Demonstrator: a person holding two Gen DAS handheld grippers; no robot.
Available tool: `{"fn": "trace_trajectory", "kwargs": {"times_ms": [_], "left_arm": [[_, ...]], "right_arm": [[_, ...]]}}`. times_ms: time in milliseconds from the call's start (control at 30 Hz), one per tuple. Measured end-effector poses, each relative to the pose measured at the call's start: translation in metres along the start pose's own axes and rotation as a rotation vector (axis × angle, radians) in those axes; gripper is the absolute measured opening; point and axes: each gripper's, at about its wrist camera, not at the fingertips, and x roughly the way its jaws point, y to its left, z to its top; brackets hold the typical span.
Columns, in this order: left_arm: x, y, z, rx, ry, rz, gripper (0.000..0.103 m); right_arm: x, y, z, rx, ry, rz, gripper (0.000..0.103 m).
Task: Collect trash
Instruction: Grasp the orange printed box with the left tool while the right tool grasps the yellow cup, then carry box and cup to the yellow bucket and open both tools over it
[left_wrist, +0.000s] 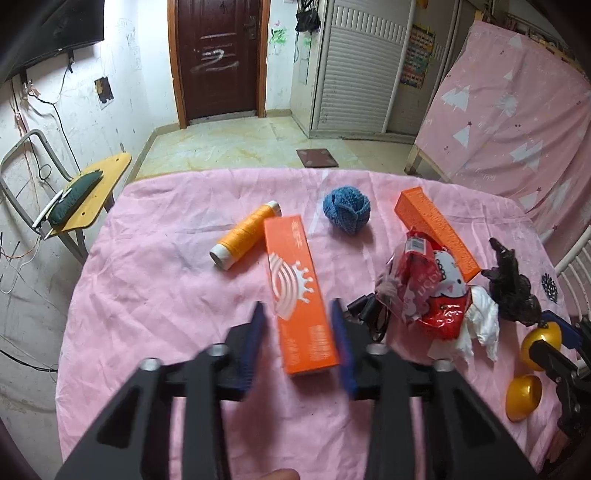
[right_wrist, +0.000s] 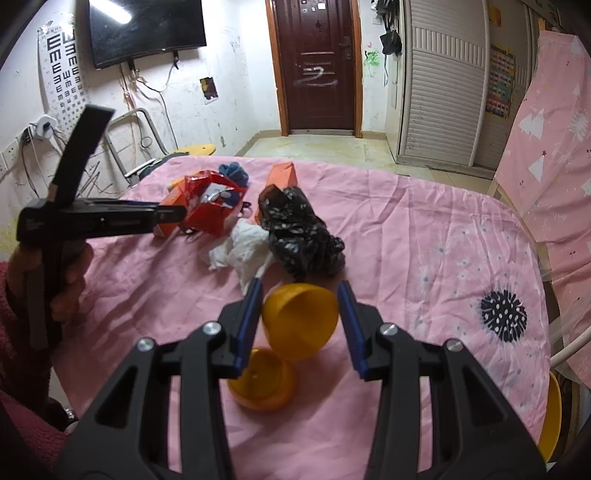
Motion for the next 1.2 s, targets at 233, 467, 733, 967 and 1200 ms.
{"fn": "trace_trajectory", "kwargs": {"times_ms": [233, 467, 733, 967, 1200], "left_arm": [[-0.026, -0.008, -0.006, 0.009, -0.088, 0.047, 0.016], [-0.075, -0.026, -0.004, 0.015, -0.204, 0.049, 0.016], [-0.116, -0.089, -0.001, 0.067, -0.266, -0.074, 0.016], [-0.125, -0.181, -0.005, 0.19, -0.249, -0.223, 0.016], [-0.113, -0.276, -0.016, 0.288, -0.183, -0.348, 0.016]], "right_arm": [[-0.01, -0.003, 0.0, 0.008, -0.042, -0.01, 0.04], [-0.031, -0.02, -0.005, 0.048, -0.107, -0.012, 0.04], [-0.071, -0.068, -0.022, 0.146, -0.183, -0.072, 0.04], [-0.114, -0.125, -0.046, 0.251, -0.231, -0.211, 0.04], [-0.152, -0.174, -0.069, 0.338, -0.262, -0.356, 0.04]]}}
